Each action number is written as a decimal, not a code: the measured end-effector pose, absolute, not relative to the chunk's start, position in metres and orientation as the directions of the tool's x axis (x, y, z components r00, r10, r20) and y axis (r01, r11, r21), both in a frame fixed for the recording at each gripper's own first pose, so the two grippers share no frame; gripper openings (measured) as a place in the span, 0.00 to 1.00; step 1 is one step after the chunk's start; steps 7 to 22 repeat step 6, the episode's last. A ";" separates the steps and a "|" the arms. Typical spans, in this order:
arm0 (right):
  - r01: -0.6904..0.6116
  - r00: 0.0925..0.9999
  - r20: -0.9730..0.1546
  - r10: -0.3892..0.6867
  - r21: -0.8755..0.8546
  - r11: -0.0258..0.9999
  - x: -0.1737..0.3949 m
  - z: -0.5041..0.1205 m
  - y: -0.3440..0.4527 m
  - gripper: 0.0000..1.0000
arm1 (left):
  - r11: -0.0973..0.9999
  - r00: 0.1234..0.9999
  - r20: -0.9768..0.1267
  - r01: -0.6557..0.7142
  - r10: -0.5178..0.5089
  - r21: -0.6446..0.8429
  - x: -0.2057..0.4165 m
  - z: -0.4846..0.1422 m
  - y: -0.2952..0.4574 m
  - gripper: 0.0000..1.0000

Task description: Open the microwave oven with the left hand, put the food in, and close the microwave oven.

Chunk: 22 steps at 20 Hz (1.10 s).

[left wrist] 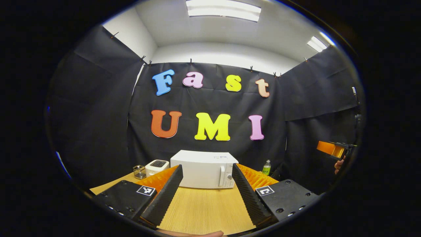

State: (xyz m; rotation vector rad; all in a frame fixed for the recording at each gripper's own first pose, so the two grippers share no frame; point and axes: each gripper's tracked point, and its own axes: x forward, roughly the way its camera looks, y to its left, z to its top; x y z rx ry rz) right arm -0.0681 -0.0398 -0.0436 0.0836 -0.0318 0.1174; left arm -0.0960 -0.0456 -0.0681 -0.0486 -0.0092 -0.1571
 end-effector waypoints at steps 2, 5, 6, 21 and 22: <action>-0.140 0.990 0.034 0.137 0.095 0.986 -0.068 -0.044 -0.031 0.91 | 0.986 0.987 0.014 0.162 -0.162 -0.046 -0.096 -0.069 -0.047 0.95; -0.177 0.984 0.015 0.176 0.098 0.979 -0.068 -0.053 -0.019 0.92 | 0.985 0.985 0.015 0.170 -0.170 -0.040 -0.096 -0.067 -0.050 0.95; -0.181 0.983 0.009 0.181 0.094 0.979 -0.067 -0.055 -0.018 0.91 | 0.985 0.985 0.014 0.171 -0.171 -0.035 -0.097 -0.067 -0.050 0.95; -0.181 0.983 0.009 0.181 0.094 0.979 -0.067 -0.055 -0.018 0.91 | 0.985 0.985 0.014 0.171 -0.171 -0.035 -0.097 -0.067 -0.050 0.95; -0.181 0.983 0.009 0.181 0.094 0.979 -0.067 -0.055 -0.018 0.91 | 0.985 0.985 0.014 0.171 -0.171 -0.035 -0.097 -0.067 -0.050 0.95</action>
